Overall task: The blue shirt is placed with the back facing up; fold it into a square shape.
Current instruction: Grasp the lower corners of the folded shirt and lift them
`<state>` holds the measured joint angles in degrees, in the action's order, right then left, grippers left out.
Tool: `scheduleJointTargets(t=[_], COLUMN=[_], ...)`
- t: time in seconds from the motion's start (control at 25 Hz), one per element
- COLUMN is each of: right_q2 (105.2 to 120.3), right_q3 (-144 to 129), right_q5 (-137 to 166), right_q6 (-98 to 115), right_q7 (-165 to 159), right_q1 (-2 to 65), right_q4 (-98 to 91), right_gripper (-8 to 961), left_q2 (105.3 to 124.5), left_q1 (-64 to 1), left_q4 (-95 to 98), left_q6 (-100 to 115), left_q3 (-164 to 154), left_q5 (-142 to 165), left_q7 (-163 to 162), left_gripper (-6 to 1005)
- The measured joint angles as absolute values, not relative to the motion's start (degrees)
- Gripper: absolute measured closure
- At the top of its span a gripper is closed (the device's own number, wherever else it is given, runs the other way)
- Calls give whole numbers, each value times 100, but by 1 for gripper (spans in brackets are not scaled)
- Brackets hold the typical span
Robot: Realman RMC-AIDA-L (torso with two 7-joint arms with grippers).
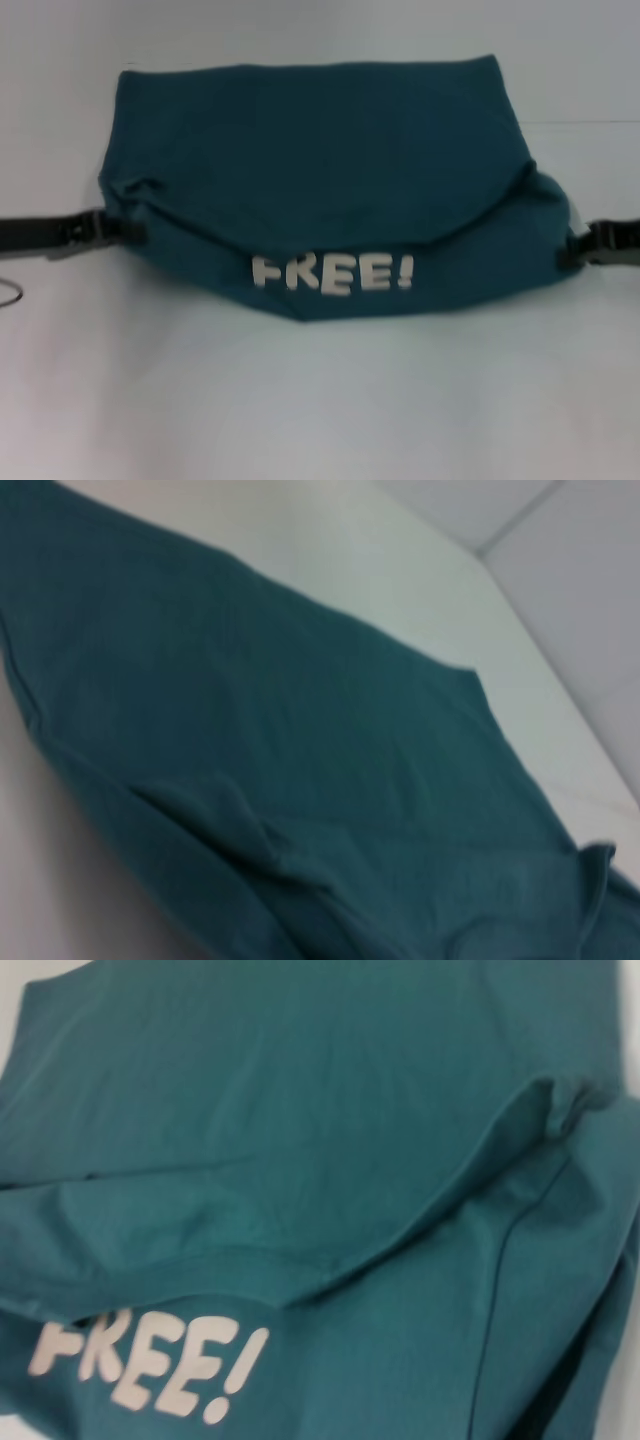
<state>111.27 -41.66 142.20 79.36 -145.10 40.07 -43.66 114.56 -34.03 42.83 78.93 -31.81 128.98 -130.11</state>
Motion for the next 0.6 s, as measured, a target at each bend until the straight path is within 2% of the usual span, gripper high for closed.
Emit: scheduleJointTargets(t=[0.32,0.44,0.6], right_q2=[10887,10887,10983], right_q3=[-3952,-3987,-3951], right_q5=[14229,14258,14253], right_q6=[9515,10003,10609], right_q7=[-14294,-14127,-13813], right_q1=[3612,3495,3396], right_q4=[-4414,-4403,-4403], right_gripper=[911,911,911], left_q2=[11445,11452,11496], left_q1=[-2983,-2858,-2723], left_q4=[5022,5195,5371], left_q6=[9673,10240,10893], left_q3=[-3163,-3145,-3121], left_q5=[13613,13862,14148], left_q7=[-13257,-13239,-13135], left_gripper=[998,998,998])
